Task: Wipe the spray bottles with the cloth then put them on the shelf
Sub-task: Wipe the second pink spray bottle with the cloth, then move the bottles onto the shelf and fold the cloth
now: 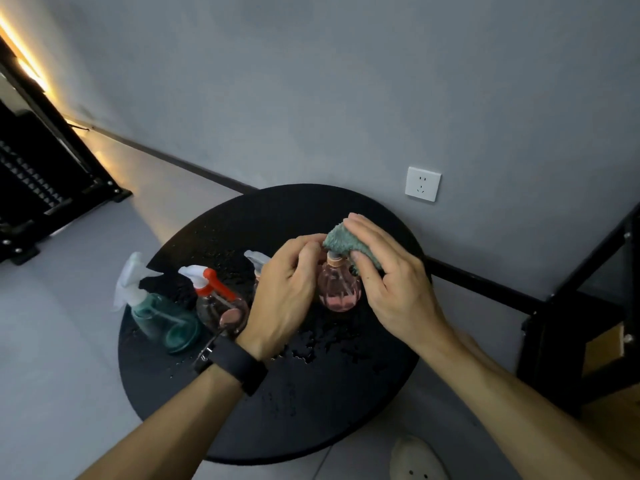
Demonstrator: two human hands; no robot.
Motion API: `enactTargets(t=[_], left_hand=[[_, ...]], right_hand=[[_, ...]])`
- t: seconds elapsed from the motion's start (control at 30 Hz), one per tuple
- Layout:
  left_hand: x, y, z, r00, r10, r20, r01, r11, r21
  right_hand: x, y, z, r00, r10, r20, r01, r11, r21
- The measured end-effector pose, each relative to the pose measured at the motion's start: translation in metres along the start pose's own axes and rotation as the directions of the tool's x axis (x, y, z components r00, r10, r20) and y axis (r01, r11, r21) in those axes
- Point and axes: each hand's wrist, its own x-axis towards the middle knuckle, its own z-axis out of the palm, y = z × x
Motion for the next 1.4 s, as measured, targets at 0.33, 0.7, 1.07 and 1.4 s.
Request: enactTargets(t=[0.33,0.7,1.07,1.4], left_hand=[[-0.021,0.003,-0.036,0.998,-0.064,-0.017,0.064,0.998,-0.023],[-0.053,-0.018,-0.084,0.997,-0.074,0.013,0.073,0.991,0.112],[-0.072,-0.033,-0.089,0.981,-0.177,0.083,0.172,0.983,0.059],[-0.109,-0.055,-0.089,0.956,-0.272,0.114,0.265,0.962,0.067]], right_hand=[[-0.003,-0.027,0.029,0.941,0.129,0.312,-0.135,0.991,-0.002],[-0.002,-0.035,0.049,0.873,0.182,0.452,-0.216,0.976,0.024],[-0.016,-0.046,0.054,0.795,0.266,0.545,-0.459,0.851,0.255],[-0.042,-0.047,0.056,0.613,0.297,0.732,-0.528,0.843,0.101]])
